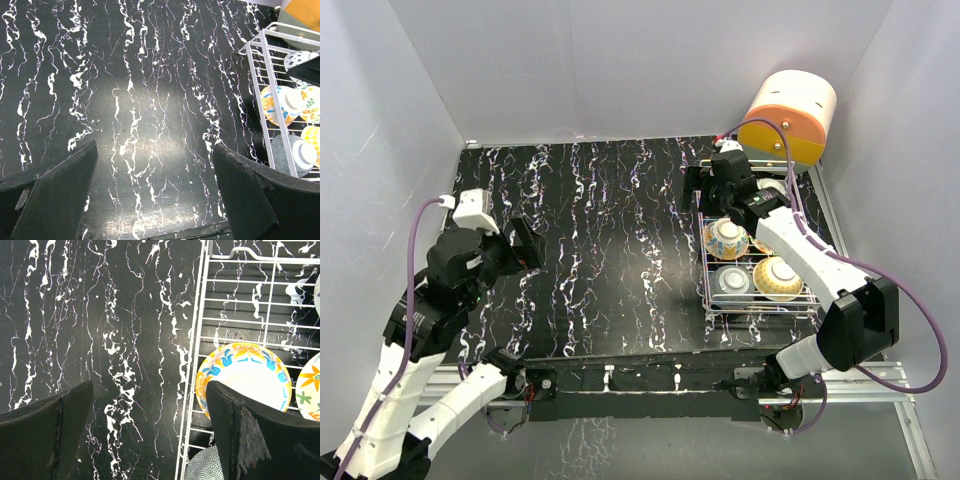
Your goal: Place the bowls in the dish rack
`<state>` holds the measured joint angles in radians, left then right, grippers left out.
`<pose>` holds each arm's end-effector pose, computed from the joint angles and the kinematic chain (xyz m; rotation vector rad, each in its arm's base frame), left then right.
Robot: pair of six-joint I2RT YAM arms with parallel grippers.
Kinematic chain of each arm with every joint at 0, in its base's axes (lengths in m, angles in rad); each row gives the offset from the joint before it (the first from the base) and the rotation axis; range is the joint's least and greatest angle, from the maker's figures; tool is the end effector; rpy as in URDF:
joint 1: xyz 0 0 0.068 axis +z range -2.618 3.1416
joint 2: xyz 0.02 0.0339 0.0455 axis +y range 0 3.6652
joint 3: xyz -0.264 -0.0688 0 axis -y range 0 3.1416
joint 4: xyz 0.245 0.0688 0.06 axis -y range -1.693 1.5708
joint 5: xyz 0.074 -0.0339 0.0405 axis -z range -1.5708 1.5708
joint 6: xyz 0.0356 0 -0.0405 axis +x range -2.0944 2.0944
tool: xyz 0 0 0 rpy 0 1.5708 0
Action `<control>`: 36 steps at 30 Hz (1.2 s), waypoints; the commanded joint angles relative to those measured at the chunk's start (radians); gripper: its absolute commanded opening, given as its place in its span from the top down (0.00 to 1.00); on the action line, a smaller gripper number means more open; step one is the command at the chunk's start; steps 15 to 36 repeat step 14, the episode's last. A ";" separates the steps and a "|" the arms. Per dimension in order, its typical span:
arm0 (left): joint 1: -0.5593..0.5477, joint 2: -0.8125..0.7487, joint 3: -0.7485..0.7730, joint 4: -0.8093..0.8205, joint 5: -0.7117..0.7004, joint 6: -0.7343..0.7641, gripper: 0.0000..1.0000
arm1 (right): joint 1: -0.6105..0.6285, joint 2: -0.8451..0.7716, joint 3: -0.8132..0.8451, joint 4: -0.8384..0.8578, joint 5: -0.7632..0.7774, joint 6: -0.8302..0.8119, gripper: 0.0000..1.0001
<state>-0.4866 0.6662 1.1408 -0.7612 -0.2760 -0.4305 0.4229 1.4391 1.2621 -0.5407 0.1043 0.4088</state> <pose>0.0989 -0.0414 0.4114 -0.1404 1.8583 -0.3827 0.2929 0.1277 0.3192 0.0384 2.3034 0.3128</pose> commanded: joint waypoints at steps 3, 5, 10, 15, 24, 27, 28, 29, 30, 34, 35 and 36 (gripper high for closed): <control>-0.004 0.015 0.000 0.052 0.023 0.036 0.03 | -0.001 -0.054 0.023 0.039 -0.049 -0.047 0.01; -0.004 0.018 -0.004 0.051 0.023 0.045 0.03 | -0.002 -0.077 0.006 0.059 -0.066 -0.053 0.01; -0.004 0.006 -0.041 0.066 0.028 0.054 0.03 | -0.001 -0.130 -0.046 0.102 -0.088 -0.074 0.01; -0.004 0.005 -0.040 0.084 0.025 0.053 0.03 | -0.002 -0.131 -0.043 0.094 -0.078 -0.085 0.01; -0.004 0.005 -0.040 0.084 0.025 0.053 0.03 | -0.002 -0.131 -0.043 0.094 -0.078 -0.085 0.01; -0.004 0.005 -0.040 0.084 0.025 0.053 0.03 | -0.002 -0.131 -0.043 0.094 -0.078 -0.085 0.01; -0.004 0.005 -0.040 0.084 0.025 0.053 0.03 | -0.002 -0.131 -0.043 0.094 -0.078 -0.085 0.01; -0.004 0.005 -0.040 0.084 0.025 0.053 0.03 | -0.002 -0.131 -0.043 0.094 -0.078 -0.085 0.01; -0.004 0.005 -0.040 0.084 0.025 0.053 0.03 | -0.002 -0.131 -0.043 0.094 -0.078 -0.085 0.01; -0.004 0.005 -0.040 0.084 0.025 0.053 0.03 | -0.002 -0.131 -0.043 0.094 -0.078 -0.085 0.01; -0.004 0.005 -0.040 0.084 0.025 0.053 0.03 | -0.002 -0.131 -0.043 0.094 -0.078 -0.085 0.01; -0.004 0.005 -0.040 0.084 0.025 0.053 0.03 | -0.002 -0.131 -0.043 0.094 -0.078 -0.085 0.01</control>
